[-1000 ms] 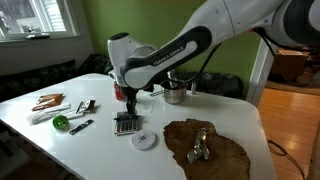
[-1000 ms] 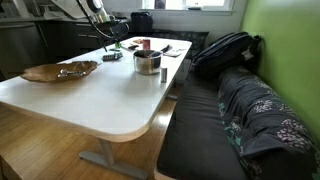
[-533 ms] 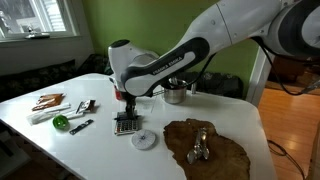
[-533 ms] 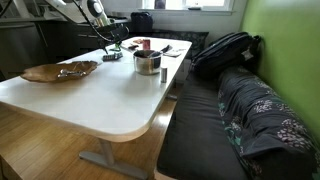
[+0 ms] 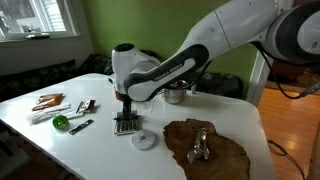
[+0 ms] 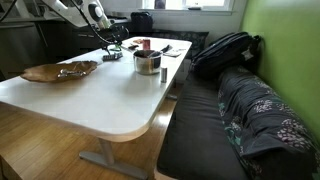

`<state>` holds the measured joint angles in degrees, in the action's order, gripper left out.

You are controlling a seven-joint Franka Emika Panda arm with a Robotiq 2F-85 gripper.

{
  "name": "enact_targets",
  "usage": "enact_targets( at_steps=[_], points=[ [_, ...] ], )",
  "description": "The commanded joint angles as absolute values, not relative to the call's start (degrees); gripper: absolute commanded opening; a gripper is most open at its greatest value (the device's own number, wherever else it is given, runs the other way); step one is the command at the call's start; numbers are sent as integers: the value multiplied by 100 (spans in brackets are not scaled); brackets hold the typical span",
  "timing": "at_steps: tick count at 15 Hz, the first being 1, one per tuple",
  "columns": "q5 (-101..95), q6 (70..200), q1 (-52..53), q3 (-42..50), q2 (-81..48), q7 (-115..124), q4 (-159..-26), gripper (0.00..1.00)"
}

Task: Remove the pen from the calculator and place it inside the pot

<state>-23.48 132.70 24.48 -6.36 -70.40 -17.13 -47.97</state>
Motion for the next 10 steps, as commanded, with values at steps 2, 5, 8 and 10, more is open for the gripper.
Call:
enact_targets(
  at_steps=[2,5,8,10],
  points=[
    [-2338,13667,2434,-641,-7293,-1668,-4629,58],
    [-2306,13713,2423,-670,-7319,-1694,-4648,55],
    [-2286,13668,2424,-685,-7327,-1706,-4639,47],
    [-2281,13674,2421,-692,-7322,-1707,-4643,19]
  ],
)
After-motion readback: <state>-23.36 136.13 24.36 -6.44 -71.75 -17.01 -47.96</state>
